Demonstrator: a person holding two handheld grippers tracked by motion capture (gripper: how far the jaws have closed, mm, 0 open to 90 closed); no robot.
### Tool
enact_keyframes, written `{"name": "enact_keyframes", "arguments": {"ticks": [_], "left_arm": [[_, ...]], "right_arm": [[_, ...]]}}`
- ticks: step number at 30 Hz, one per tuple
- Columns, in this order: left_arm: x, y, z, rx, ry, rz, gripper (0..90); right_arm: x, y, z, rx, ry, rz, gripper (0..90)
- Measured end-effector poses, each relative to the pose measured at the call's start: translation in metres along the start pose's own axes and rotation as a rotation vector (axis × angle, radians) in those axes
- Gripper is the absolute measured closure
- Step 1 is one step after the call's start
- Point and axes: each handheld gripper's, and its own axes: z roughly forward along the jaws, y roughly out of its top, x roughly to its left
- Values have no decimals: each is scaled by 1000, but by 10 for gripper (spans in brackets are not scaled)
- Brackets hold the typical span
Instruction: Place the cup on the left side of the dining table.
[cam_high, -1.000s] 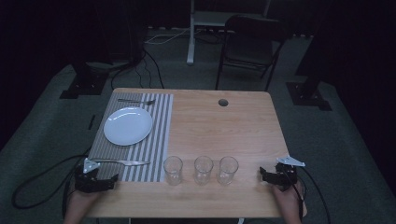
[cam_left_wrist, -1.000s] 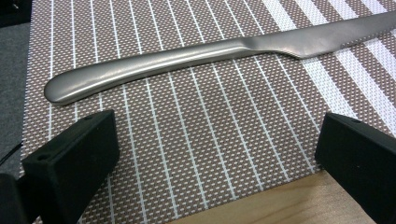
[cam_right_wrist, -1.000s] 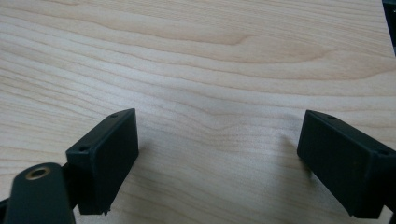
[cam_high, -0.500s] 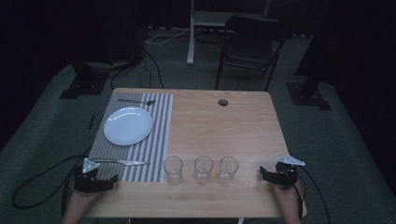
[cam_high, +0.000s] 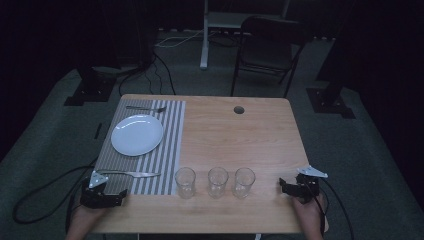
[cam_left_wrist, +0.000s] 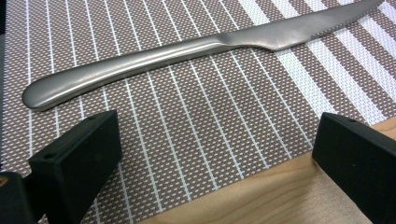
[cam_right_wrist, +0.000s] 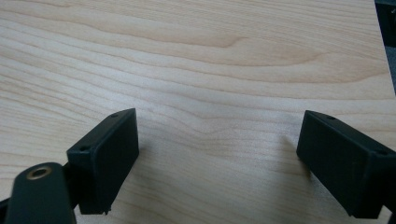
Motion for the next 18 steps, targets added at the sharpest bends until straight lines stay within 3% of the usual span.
{"name": "enact_keyframes", "arguments": {"ticks": [9,15,18], "left_arm": [[-3,-2,-3,2,-23,17,19],[-10,2,-4,-8,-36,47,20],[-16,5,-5,-7,-62,64,20]], "right_arm": [[0,0,0,0,-1,1,124],[0,0,0,0,-1,1,124],[0,0,0,0,-1,1,124]]}}
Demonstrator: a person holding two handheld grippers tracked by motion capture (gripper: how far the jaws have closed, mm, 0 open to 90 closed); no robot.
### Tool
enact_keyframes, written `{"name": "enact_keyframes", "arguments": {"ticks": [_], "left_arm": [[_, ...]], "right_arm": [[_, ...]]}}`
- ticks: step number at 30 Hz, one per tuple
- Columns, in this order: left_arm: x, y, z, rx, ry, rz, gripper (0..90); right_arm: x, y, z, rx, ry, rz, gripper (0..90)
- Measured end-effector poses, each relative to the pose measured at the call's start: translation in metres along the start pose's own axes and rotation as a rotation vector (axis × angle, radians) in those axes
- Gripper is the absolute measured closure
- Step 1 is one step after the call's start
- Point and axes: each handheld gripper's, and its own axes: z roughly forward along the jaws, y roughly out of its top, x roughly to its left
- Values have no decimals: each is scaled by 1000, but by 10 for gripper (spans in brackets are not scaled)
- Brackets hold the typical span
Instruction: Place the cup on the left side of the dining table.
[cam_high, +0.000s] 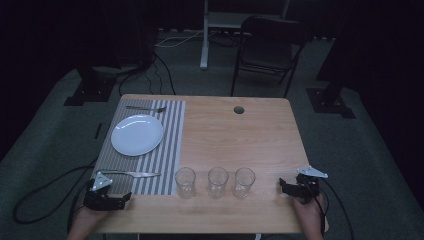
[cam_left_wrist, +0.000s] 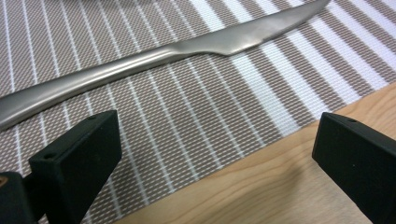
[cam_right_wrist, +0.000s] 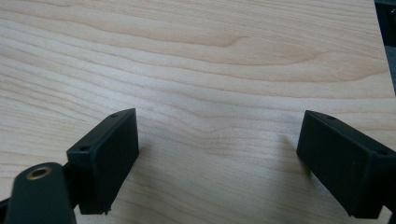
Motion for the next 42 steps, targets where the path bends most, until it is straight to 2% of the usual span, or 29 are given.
{"name": "enact_keyframes", "arguments": {"ticks": [4,5,16,19,21,22,27,33,35,37,42], "left_arm": [[-3,1,0,-4,0,10,20],[-6,4,0,-12,-16,15,19],[-20,10,4,-16,-50,55,20],[-26,15,6,-19,-74,70,20],[-28,15,7,-18,-71,79,20],[-31,16,8,-11,-91,82,20],[-36,18,10,-11,-98,93,20],[-45,23,11,-18,-132,116,20],[-53,26,13,-25,-156,128,20],[-55,27,14,-22,-159,134,20],[-67,33,20,-26,-197,160,20]], "right_arm": [[0,0,0,0,0,0,124],[0,0,0,0,0,0,124],[0,0,0,0,-2,2,124],[0,0,0,0,-2,2,124],[0,0,0,0,-2,2,124],[0,0,0,0,-2,2,124],[0,0,0,0,-2,2,124],[0,0,0,0,-2,2,124],[0,0,0,0,-2,2,124],[0,0,0,0,-2,2,124],[0,0,0,0,-2,2,124]]}}
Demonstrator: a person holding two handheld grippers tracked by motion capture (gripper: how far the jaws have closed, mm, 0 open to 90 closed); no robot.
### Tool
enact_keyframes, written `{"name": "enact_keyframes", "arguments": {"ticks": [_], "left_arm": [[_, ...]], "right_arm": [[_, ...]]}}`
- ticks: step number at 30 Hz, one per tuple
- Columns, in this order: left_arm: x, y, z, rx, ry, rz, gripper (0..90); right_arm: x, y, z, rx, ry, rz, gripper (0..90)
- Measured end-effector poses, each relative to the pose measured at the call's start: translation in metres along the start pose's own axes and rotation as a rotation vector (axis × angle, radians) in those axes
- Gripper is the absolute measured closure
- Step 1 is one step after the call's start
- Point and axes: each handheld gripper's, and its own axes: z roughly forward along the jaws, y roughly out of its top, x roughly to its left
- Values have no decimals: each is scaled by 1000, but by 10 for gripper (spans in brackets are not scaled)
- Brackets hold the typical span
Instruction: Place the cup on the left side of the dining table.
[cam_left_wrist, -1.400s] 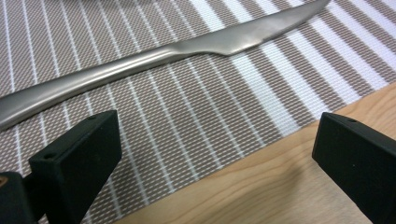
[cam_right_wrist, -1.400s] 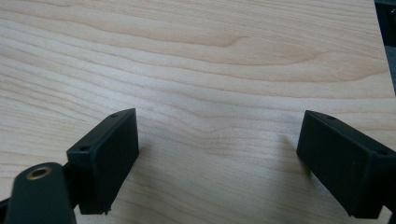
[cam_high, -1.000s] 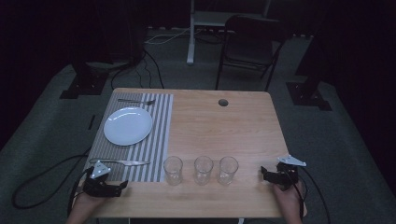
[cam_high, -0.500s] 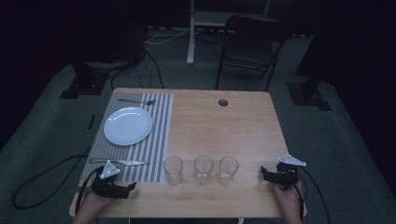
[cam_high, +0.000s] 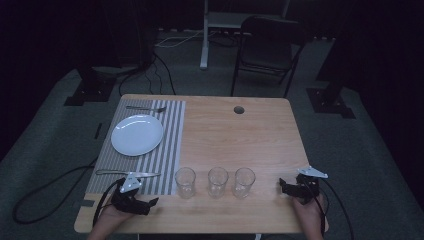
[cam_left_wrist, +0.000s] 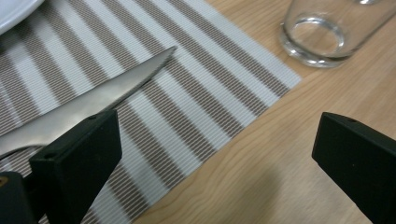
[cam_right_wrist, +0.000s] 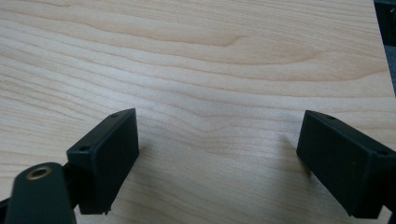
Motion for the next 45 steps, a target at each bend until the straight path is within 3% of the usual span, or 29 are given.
{"name": "enact_keyframes", "arguments": {"ticks": [10,15,17,22,28,30,37,43,45], "left_arm": [[-14,10,6,-22,-35,40,20],[-24,17,11,-30,-67,61,20],[-29,21,16,-17,-103,76,20],[-37,26,23,-12,-122,94,30],[-48,39,30,-46,-164,107,38],[-52,42,32,-58,-148,117,38],[-55,48,35,-98,-175,107,37],[-56,53,33,-162,-140,96,38],[-56,56,35,-171,-147,91,38]], "right_arm": [[0,0,0,0,0,0,124],[0,0,0,0,0,0,124],[0,0,0,0,0,0,124],[0,0,0,0,0,0,124],[0,0,0,0,0,0,124],[0,0,0,0,0,0,124],[0,0,0,0,0,0,124],[0,0,0,0,0,0,124],[0,0,0,0,0,0,124]]}}
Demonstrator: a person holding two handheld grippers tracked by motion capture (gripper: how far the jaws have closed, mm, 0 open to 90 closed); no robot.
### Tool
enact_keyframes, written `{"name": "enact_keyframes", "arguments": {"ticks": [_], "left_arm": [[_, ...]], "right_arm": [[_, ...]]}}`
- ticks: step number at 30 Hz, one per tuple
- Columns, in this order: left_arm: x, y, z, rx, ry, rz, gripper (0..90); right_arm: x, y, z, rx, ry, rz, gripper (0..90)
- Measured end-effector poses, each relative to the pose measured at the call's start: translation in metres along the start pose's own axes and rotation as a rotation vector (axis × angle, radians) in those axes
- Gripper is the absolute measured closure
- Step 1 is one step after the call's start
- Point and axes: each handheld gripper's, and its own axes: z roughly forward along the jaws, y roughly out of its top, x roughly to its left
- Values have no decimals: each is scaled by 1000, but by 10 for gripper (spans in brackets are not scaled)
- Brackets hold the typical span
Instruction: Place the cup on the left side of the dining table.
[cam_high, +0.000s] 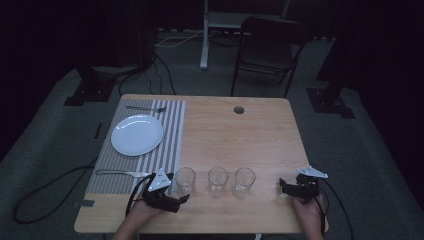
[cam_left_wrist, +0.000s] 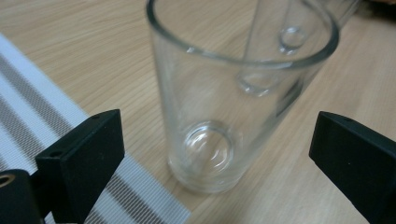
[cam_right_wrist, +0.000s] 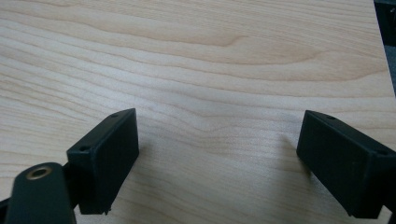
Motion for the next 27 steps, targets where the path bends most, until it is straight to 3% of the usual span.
{"name": "enact_keyframes", "arguments": {"ticks": [4,6,15,16,22,23,27], "left_arm": [[-2,3,5,-11,-2,6,38],[-4,5,6,-25,22,20,38],[-5,9,11,-60,6,13,78],[-7,9,11,-72,22,20,79],[-8,14,14,-130,44,16,188],[-9,14,15,-137,40,16,247],[-10,13,14,-151,62,27,289]], "right_arm": [[0,0,0,0,0,0,124],[0,0,0,0,0,0,124],[0,0,0,0,0,0,124],[0,0,0,0,0,0,124],[0,0,0,0,0,0,124],[0,0,0,0,0,0,124],[0,0,0,0,0,0,124]]}}
